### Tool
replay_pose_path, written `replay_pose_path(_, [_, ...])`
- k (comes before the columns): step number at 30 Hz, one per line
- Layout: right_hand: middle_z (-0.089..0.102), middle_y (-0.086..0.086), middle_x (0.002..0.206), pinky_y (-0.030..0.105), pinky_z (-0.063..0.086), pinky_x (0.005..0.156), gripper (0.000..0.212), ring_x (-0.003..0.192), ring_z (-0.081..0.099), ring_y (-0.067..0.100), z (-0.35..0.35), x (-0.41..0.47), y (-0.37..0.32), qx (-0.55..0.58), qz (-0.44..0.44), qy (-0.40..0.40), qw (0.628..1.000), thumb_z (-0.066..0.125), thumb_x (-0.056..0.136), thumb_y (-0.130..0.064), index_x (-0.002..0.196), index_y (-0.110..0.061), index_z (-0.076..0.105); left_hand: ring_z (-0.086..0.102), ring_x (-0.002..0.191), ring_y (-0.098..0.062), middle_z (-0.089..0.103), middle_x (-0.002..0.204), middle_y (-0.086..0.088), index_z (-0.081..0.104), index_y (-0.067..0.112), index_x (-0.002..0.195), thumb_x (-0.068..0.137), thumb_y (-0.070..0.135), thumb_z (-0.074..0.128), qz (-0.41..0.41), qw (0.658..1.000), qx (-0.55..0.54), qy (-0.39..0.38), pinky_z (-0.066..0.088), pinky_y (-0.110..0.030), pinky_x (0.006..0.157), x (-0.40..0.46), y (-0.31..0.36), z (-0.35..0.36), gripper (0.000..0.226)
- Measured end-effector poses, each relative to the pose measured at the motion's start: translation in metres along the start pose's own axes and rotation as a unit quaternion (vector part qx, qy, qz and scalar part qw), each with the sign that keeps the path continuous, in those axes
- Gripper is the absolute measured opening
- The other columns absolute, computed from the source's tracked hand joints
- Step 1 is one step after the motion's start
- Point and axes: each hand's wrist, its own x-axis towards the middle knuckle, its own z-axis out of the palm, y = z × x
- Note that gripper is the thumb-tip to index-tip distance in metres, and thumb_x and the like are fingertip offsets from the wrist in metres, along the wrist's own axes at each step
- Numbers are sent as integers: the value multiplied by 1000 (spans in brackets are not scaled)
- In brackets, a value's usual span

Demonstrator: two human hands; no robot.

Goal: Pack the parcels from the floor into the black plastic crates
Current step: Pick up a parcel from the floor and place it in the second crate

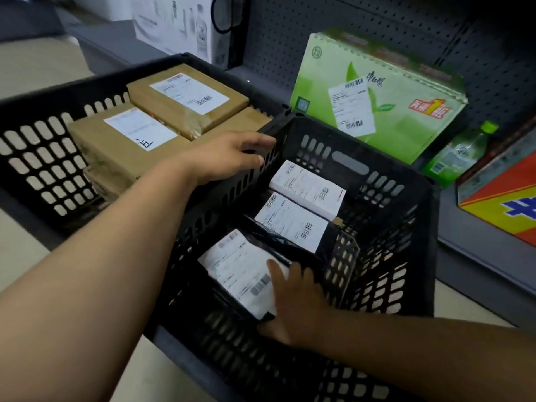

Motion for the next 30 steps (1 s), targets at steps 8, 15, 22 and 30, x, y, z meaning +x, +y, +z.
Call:
replay_pose_path(8, [3, 24, 150, 51, 27, 107, 114, 134, 15, 44, 45, 32, -17, -133, 30, -44, 990, 62, 80, -58, 146, -21, -23, 44, 118, 5, 51, 134, 12, 46, 23, 138, 94, 10, 53, 4, 1000, 13, -13, 30, 5, 86, -5, 5, 0, 46])
replay_pose_path(15, [-32, 23, 148, 57, -9, 112, 119, 138, -25, 43, 44, 49, -22, -217, -92, 28, 971, 48, 77, -74, 141, -12, -31, 40, 116, 4, 47, 140, 6, 43, 20, 140, 94, 14, 53, 15, 996, 83, -17, 27, 7, 79, -3, 5, 2, 47])
replay_pose_path(22, [-38, 12, 148, 50, -22, 110, 106, 133, -42, 26, 52, 90, -41, -87, -195, 100, 972, 58, 75, -67, 146, -34, -15, 39, 126, -6, 44, 140, 4, 43, 24, 140, 94, 21, 54, 23, 991, 129, -14, 26, -12, 95, 0, 3, 1, 47])
replay_pose_path(30, [-31, 8, 153, 33, -17, 113, 98, 135, -39, 14, 60, 102, -33, -63, -193, 125, 971, 52, 82, -59, 147, -31, -15, 24, 137, -9, 36, 146, 3, 41, 28, 141, 93, 29, 54, 44, 975, 219, -3, 18, -14, 99, 7, -4, 6, 49])
